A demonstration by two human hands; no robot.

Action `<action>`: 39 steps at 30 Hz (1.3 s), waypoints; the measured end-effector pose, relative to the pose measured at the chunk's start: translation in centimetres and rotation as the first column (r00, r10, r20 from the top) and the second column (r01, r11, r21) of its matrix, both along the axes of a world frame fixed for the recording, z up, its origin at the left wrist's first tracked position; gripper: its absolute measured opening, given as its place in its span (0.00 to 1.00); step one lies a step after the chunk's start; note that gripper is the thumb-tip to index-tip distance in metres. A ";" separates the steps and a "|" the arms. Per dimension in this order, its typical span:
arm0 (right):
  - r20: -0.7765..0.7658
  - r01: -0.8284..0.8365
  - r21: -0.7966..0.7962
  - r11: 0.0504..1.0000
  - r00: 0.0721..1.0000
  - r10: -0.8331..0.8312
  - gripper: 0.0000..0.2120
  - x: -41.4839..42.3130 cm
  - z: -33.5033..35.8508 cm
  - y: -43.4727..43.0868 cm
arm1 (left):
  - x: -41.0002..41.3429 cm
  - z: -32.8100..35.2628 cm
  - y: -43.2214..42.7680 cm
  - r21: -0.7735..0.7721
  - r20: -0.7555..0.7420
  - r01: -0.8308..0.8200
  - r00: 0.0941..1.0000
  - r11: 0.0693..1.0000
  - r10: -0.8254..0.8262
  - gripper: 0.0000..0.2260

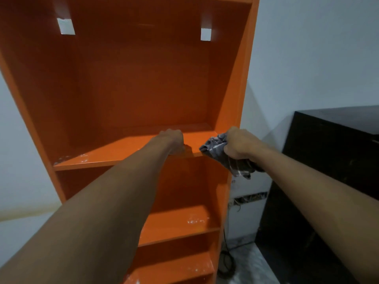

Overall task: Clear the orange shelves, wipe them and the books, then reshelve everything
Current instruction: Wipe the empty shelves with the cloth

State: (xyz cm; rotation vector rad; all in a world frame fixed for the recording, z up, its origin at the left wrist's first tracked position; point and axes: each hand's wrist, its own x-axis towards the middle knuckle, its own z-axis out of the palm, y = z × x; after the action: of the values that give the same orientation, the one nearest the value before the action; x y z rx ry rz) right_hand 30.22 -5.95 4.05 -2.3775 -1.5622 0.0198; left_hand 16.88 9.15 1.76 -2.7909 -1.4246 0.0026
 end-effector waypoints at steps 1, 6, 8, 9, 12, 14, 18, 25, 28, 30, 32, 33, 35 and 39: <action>-0.005 0.000 0.031 1.000 1.000 0.000 0.03 0.1 0.9 -0.3 | 0.1 0.0 0.1 -0.002 -0.001 0.003 1.000 1.000 -0.003 0.16; -0.004 -0.061 0.266 0.962 0.998 0.064 0.05 0.6 5.9 2.5 | 0.1 0.7 0.6 -0.070 -0.012 -0.010 1.000 0.997 0.009 0.16; 0.040 -0.096 0.251 0.963 0.995 0.089 0.06 0.8 6.5 4.7 | 0.3 0.8 1.0 -0.088 -0.025 -0.020 1.000 0.996 0.018 0.16; 0.064 -0.113 0.221 0.969 0.993 0.101 0.06 0.9 6.4 5.7 | 0.4 0.9 1.3 -0.086 -0.033 -0.029 0.999 0.996 0.026 0.16; 0.120 -0.150 0.132 0.980 0.984 0.134 0.11 1.4 4.6 8.6 | 0.6 1.0 1.3 -0.068 -0.069 -0.066 0.996 0.995 0.061 0.17; 0.078 -0.172 0.047 0.984 0.983 0.168 0.13 2.1 3.0 10.1 | 0.8 1.3 1.3 -0.083 -0.087 -0.072 0.994 0.994 0.065 0.19; -0.195 -0.232 -0.194 0.953 0.961 0.194 0.15 3.2 -0.3 11.7 | 0.8 1.5 1.2 -0.110 -0.059 -0.113 0.993 0.988 0.107 0.21; -0.060 -0.321 0.129 0.938 0.942 0.331 0.04 2.5 -5.2 7.9 | -0.1 1.7 0.1 -0.127 0.023 -0.091 0.995 0.988 0.095 0.19; 0.093 -0.405 0.287 0.868 0.914 0.395 0.13 1.4 -7.0 3.1 | -0.3 1.6 0.1 -0.170 0.059 -0.068 0.995 0.983 0.079 0.23; 0.004 -0.486 0.289 0.825 0.862 0.506 0.12 0.9 -6.4 1.7 | -0.4 1.7 0.4 -0.194 0.105 -0.065 0.991 0.979 0.086 0.21; -0.062 -0.505 0.325 0.800 0.833 0.550 0.16 0.5 -4.5 2.4 | -0.6 1.9 0.5 -0.166 0.199 -0.075 0.974 0.983 0.108 0.16; -0.069 -0.486 0.345 0.803 0.840 0.538 0.16 0.6 -3.4 3.4 | -0.9 2.2 0.3 -0.135 0.246 -0.089 0.962 0.987 0.120 0.14; -0.073 -0.434 0.351 0.830 0.871 0.486 0.13 1.3 -1.9 6.2 | -1.9 2.5 0.2 -0.091 0.322 -0.115 0.936 0.989 0.139 0.15; -0.161 -0.278 0.164 0.946 0.939 0.304 0.12 3.5 -3.7 12.3 | -5.5 2.5 0.5 -0.097 0.351 -0.215 0.906 0.972 0.235 0.20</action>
State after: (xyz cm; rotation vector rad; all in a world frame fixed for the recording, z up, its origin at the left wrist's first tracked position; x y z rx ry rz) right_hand 33.72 6.34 0.33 -1.9592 -1.7483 0.1834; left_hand 11.38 9.63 4.22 -2.7528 -1.8430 -0.5018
